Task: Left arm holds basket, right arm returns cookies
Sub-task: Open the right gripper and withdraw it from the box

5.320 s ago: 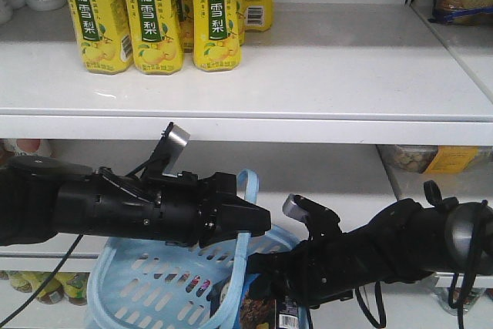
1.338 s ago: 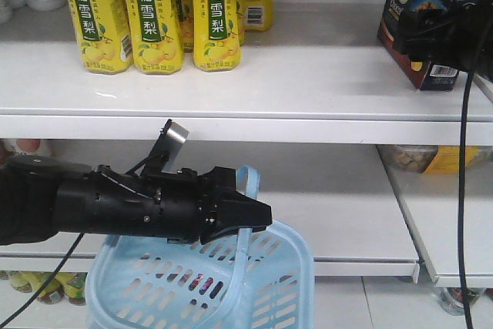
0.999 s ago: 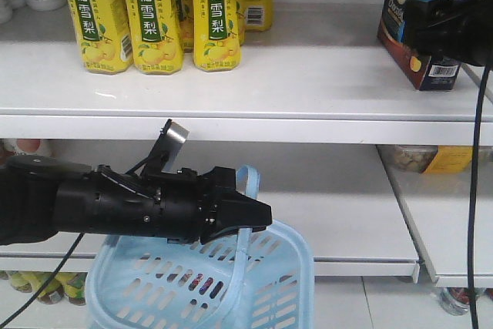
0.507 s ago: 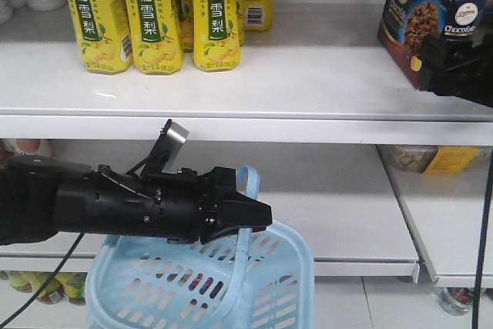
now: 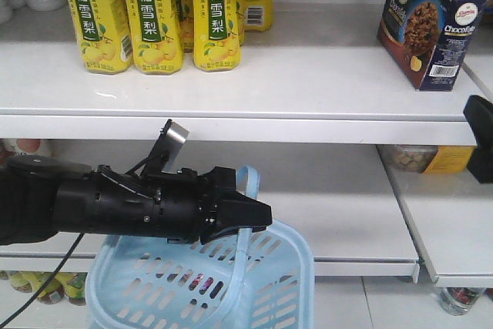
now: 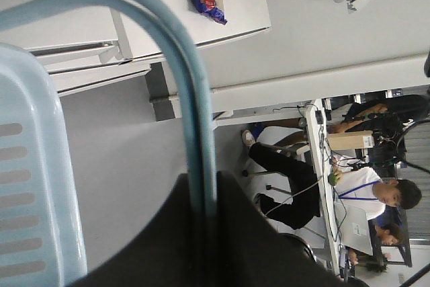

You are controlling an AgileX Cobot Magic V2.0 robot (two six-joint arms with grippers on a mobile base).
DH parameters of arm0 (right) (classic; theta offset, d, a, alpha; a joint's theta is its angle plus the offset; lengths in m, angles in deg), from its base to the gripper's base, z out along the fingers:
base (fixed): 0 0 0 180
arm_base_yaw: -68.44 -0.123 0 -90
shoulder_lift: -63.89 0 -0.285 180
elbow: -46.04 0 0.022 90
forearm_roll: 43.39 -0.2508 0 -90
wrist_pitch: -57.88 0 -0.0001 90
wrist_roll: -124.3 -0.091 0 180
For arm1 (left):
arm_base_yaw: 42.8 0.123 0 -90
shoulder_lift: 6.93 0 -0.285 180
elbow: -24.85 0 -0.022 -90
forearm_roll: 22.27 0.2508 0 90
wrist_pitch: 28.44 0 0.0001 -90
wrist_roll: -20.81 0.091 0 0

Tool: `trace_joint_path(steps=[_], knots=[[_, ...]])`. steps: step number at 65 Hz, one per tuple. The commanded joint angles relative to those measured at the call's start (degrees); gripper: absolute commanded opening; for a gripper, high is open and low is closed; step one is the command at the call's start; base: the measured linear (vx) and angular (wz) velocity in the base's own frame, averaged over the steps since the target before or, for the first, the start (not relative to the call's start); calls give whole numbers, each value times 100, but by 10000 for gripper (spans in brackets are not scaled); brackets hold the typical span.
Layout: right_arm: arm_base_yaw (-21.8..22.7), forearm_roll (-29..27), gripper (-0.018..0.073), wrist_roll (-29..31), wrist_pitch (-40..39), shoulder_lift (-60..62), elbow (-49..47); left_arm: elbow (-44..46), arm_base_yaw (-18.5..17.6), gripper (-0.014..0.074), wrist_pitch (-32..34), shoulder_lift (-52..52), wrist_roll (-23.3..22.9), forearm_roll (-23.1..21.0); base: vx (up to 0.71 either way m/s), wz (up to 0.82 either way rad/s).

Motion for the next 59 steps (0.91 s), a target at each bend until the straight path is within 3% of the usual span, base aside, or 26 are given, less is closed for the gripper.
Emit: trace_joint_path(steps=[1,32,59], knots=[[34,19,507,69,-259,563,229,212,14,-3,-80,-285,280,-536,0,0],[34,13,476,45,73,2660,1843,212,14,-3,-80,-285,280,-536,0,0],[34,13,350,45,89,2856,2624,212,14,-3,-80,-285,280,-536,0,0]])
